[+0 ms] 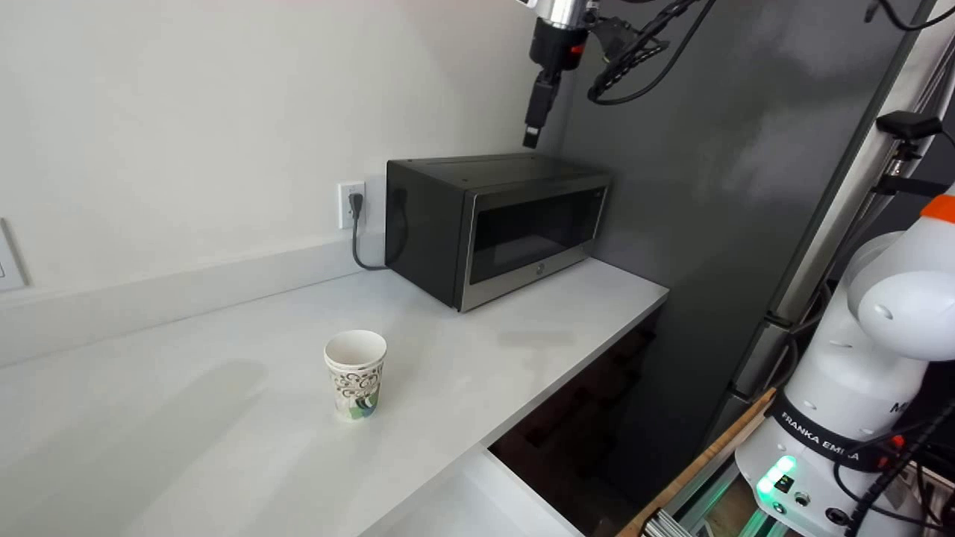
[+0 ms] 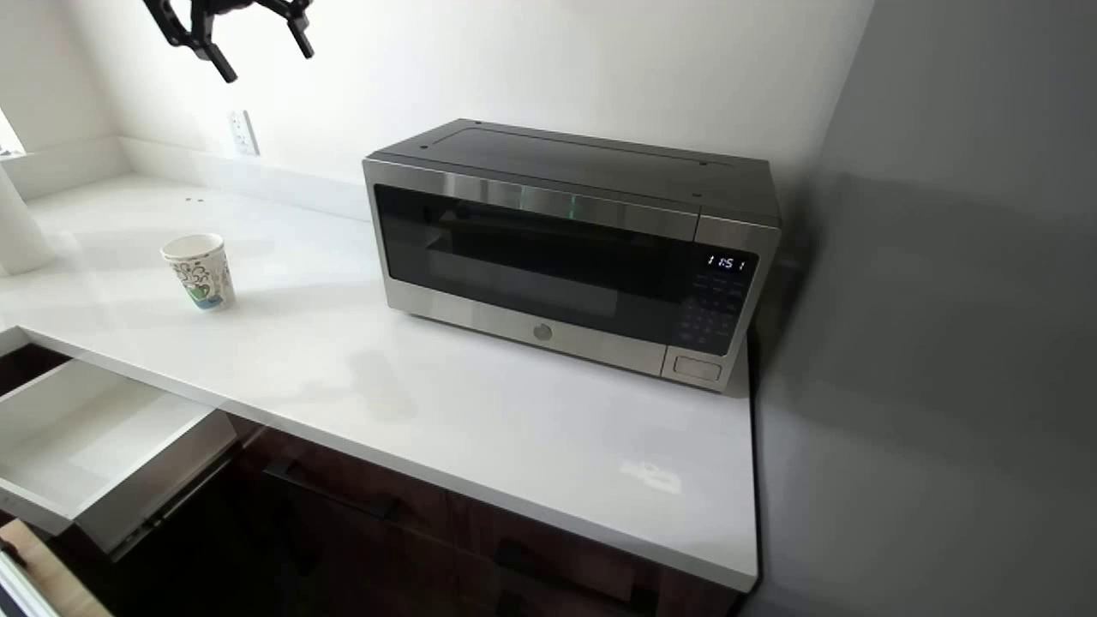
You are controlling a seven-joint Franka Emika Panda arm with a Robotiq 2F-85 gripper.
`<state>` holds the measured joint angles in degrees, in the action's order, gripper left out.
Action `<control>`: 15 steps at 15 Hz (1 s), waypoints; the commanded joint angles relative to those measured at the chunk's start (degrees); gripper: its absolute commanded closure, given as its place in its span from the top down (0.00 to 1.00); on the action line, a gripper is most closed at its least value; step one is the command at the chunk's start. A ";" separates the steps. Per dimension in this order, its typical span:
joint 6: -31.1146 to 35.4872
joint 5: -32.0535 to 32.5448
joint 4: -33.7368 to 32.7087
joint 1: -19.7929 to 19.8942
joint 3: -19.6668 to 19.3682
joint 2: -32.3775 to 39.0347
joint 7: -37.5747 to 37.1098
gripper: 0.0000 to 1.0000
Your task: Put the paper cup on the microwave
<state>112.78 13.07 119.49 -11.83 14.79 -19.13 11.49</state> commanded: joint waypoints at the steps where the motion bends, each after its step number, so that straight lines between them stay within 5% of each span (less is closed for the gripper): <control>1: 4.54 0.19 -12.47 -2.51 1.05 13.26 6.00 1.00; 7: 6.96 -3.66 -26.38 -4.11 2.25 27.68 22.41 1.00; 8: 8.93 -2.30 -22.11 -3.80 1.68 24.71 16.96 1.00; 12: 8.86 -2.52 -25.64 -4.08 2.08 27.88 20.66 1.00; 15: 0.61 -6.49 -28.03 -5.15 3.69 30.78 21.59 1.00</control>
<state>120.16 9.81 93.89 -15.85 17.26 8.78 32.46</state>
